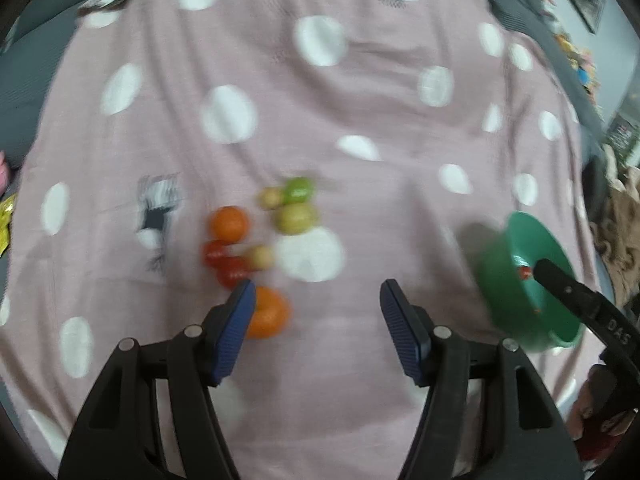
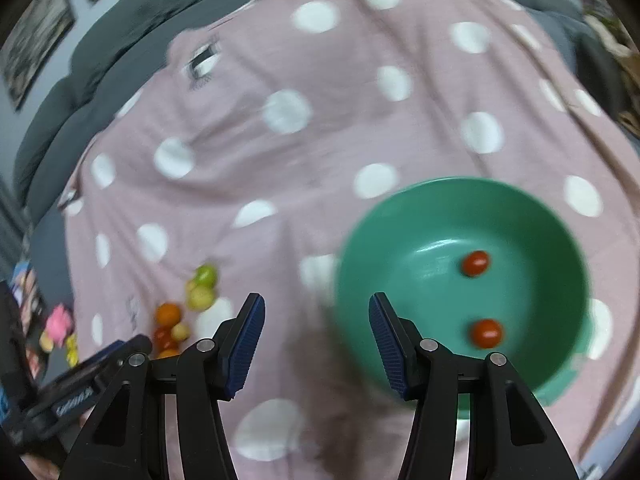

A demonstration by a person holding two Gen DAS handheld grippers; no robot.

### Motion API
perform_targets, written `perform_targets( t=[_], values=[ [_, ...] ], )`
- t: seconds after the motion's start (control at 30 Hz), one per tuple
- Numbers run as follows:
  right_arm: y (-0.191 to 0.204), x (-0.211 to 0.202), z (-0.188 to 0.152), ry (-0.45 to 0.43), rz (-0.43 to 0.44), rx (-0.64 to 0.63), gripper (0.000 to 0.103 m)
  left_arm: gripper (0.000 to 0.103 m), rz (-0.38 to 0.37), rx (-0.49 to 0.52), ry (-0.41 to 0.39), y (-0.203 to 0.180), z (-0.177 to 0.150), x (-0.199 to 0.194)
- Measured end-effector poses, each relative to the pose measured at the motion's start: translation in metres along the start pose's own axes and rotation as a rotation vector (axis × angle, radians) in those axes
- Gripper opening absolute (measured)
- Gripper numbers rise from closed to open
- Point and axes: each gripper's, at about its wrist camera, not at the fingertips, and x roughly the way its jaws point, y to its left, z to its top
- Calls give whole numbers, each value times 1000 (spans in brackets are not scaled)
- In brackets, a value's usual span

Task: Organize fruits
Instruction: 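Move both grippers back over the fruit cluster, then grasp the large orange with the left gripper while the right gripper grasps the mandarin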

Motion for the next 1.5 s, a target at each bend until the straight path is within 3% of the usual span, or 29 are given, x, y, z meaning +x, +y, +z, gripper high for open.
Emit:
perform_targets(
  t=[0.23,0.4,0.57,0.83,1.07,1.5],
  values=[
    [60,43,-23,113,77,-143,55,63,19,-156,14,65,-1,7],
    [96,67,-43,179,101,-241,55,63,59,-167,2,74,1,13],
    [119,81,-52,218,105,-298,55,63,26,-206,-8,90,3,16],
    [169,106,-38,258,96,-412,55,63,-11,-282,-36,114,7,11],
    [174,132,-56,309,104,-421,55,63,-4,-318,-38,125,9,12],
    [184,139,-68,313,109,-460,55,58,-19,-296,-41,116,21,12]
  ],
)
